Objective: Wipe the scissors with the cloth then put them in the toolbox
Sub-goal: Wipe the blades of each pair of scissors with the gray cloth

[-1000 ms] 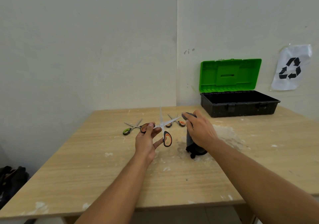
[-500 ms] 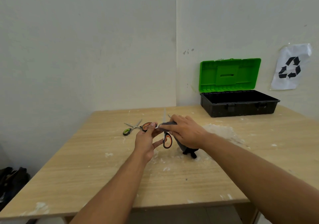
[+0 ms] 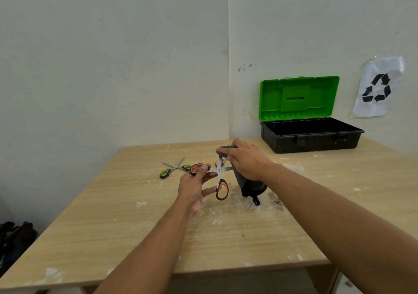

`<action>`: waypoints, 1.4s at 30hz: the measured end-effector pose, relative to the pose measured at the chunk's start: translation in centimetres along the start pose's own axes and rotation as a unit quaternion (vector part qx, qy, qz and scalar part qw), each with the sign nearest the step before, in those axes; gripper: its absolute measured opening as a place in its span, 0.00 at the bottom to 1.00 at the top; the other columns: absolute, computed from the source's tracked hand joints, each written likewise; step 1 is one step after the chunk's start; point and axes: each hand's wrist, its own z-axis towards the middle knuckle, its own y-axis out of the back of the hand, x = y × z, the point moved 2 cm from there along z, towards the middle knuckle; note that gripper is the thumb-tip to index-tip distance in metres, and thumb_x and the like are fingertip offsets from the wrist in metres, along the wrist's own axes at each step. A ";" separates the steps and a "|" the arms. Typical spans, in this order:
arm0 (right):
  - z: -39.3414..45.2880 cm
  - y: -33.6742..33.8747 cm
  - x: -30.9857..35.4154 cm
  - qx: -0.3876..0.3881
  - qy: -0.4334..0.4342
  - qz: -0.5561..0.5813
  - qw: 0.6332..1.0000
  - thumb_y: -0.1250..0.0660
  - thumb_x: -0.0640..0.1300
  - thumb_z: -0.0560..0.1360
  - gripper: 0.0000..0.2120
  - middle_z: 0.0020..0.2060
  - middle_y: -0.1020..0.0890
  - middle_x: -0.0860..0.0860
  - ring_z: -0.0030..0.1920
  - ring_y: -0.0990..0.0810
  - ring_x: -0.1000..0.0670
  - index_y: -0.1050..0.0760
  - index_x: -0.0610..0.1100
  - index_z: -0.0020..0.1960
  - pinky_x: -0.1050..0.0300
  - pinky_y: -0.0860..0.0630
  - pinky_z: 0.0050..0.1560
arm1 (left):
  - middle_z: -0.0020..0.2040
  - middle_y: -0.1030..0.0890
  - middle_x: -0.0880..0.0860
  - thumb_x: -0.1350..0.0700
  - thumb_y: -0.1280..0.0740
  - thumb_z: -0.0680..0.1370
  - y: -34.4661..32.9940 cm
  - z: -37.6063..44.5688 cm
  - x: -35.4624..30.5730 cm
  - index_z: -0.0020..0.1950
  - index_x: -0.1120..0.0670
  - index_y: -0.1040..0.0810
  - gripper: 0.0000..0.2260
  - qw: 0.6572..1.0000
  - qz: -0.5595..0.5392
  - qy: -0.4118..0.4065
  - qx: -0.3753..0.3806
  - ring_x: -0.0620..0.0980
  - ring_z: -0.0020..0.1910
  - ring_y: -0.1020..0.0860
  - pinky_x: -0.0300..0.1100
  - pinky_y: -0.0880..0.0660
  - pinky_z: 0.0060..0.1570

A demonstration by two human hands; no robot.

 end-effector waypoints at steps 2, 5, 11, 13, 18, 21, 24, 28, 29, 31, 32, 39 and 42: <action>0.2 0.0 -0.1 0.005 -0.011 0.003 1.000 0.49 0.50 0.84 0.20 0.50 0.32 0.51 0.51 0.27 0.46 0.36 0.61 0.75 0.46 0.32 0.56 | 0.39 0.15 0.49 0.55 0.32 0.81 0.1 0.0 0.1 0.51 0.58 0.19 0.07 1.000 0.002 0.000 -0.001 0.46 0.43 0.16 0.45 0.20 0.32; 0.4 -0.1 -0.2 0.008 -0.018 0.000 1.000 0.49 0.49 0.84 0.20 0.49 0.33 0.52 0.50 0.29 0.47 0.35 0.60 0.75 0.46 0.32 0.55 | 0.41 0.15 0.51 0.56 0.33 0.81 0.2 0.0 0.2 0.51 0.58 0.19 0.06 1.000 0.010 0.002 -0.006 0.46 0.43 0.16 0.45 0.21 0.32; 0.1 -1.0 -1.7 0.008 -0.062 0.017 0.998 0.47 0.46 0.84 0.20 0.50 0.33 0.50 0.49 0.32 0.47 0.32 0.57 0.74 0.47 0.32 0.54 | 0.42 0.16 0.55 0.55 0.33 0.81 1.1 -0.1 0.8 0.53 0.59 0.19 0.08 0.999 0.032 0.028 -0.017 0.47 0.43 0.15 0.46 0.21 0.32; -0.1 -1.1 -2.2 -0.014 -0.085 0.054 0.995 0.46 0.46 0.84 0.20 0.51 0.31 0.49 0.53 0.29 0.46 0.32 0.55 0.74 0.47 0.30 0.55 | 0.40 0.16 0.54 0.55 0.33 0.81 1.5 0.0 0.7 0.53 0.58 0.18 0.08 0.999 0.031 0.031 -0.029 0.47 0.43 0.15 0.46 0.21 0.32; -0.9 -1.3 -1.4 -0.052 -0.049 0.112 0.991 0.45 0.46 0.84 0.20 0.49 0.31 0.51 0.51 0.29 0.48 0.31 0.53 0.74 0.52 0.30 0.53 | 0.42 0.17 0.56 0.55 0.32 0.80 1.7 0.4 0.5 0.51 0.57 0.19 0.06 0.998 0.005 0.020 -0.067 0.50 0.46 0.17 0.46 0.20 0.32; -1.4 -1.6 -0.2 -0.050 -0.014 0.115 0.992 0.45 0.46 0.84 0.20 0.49 0.31 0.51 0.50 0.28 0.47 0.31 0.53 0.74 0.51 0.30 0.52 | 0.41 0.17 0.55 0.55 0.32 0.80 1.3 0.4 0.6 0.52 0.58 0.20 0.07 0.997 -0.005 0.008 -0.082 0.50 0.46 0.17 0.46 0.20 0.32; -1.8 -2.3 0.8 -0.042 0.017 0.111 0.993 0.43 0.45 0.84 0.19 0.51 0.29 0.50 0.49 0.26 0.44 0.30 0.52 0.74 0.46 0.27 0.52 | 0.41 0.17 0.54 0.55 0.32 0.81 0.9 0.2 0.6 0.54 0.58 0.20 0.08 0.995 -0.015 0.000 -0.101 0.48 0.46 0.16 0.46 0.19 0.32; -2.3 -3.0 1.1 -0.064 0.009 0.128 0.990 0.43 0.45 0.84 0.20 0.51 0.29 0.49 0.49 0.27 0.46 0.31 0.52 0.74 0.47 0.26 0.51 | 0.41 0.16 0.54 0.55 0.32 0.81 0.8 0.2 0.4 0.54 0.57 0.20 0.07 0.990 -0.047 -0.011 -0.135 0.48 0.46 0.16 0.46 0.19 0.32; -2.3 -3.1 1.1 -0.068 0.005 0.133 0.989 0.43 0.45 0.84 0.20 0.51 0.29 0.49 0.49 0.27 0.46 0.31 0.52 0.75 0.47 0.26 0.51 | 0.42 0.16 0.54 0.55 0.32 0.81 0.8 0.2 0.3 0.54 0.57 0.20 0.07 0.988 -0.058 -0.013 -0.143 0.48 0.46 0.16 0.45 0.20 0.32; -2.4 -3.2 1.0 -0.070 0.005 0.140 0.988 0.43 0.45 0.84 0.20 0.51 0.28 0.49 0.50 0.27 0.47 0.31 0.52 0.75 0.49 0.27 0.51 | 0.42 0.16 0.54 0.54 0.32 0.81 0.8 0.2 0.1 0.53 0.57 0.20 0.07 0.985 -0.077 -0.016 -0.153 0.48 0.46 0.16 0.44 0.20 0.31; -2.4 -3.4 0.9 -0.067 0.004 0.145 0.987 0.43 0.45 0.83 0.20 0.51 0.29 0.49 0.50 0.27 0.47 0.31 0.53 0.75 0.51 0.27 0.51 | 0.42 0.16 0.54 0.54 0.32 0.81 0.8 0.3 0.0 0.53 0.57 0.20 0.06 0.984 -0.088 -0.018 -0.153 0.48 0.46 0.16 0.43 0.20 0.31; -2.5 -4.5 -0.7 0.050 -0.142 0.236 0.960 0.37 0.49 0.80 0.15 0.61 0.24 0.49 0.54 0.25 0.50 0.33 0.52 0.66 0.56 0.28 0.51 | 0.44 0.16 0.56 0.56 0.32 0.80 0.2 0.1 -0.6 0.55 0.58 0.21 0.07 0.976 -0.147 -0.020 -0.161 0.50 0.46 0.16 0.45 0.19 0.31; -2.8 -5.1 -0.2 0.135 -0.139 0.195 0.961 0.37 0.54 0.80 0.14 0.58 0.22 0.48 0.55 0.24 0.49 0.27 0.50 0.63 0.55 0.26 0.51 | 0.42 0.15 0.55 0.56 0.32 0.81 -0.1 0.1 -0.7 0.56 0.57 0.20 0.07 0.974 -0.154 -0.022 -0.164 0.50 0.46 0.15 0.46 0.19 0.33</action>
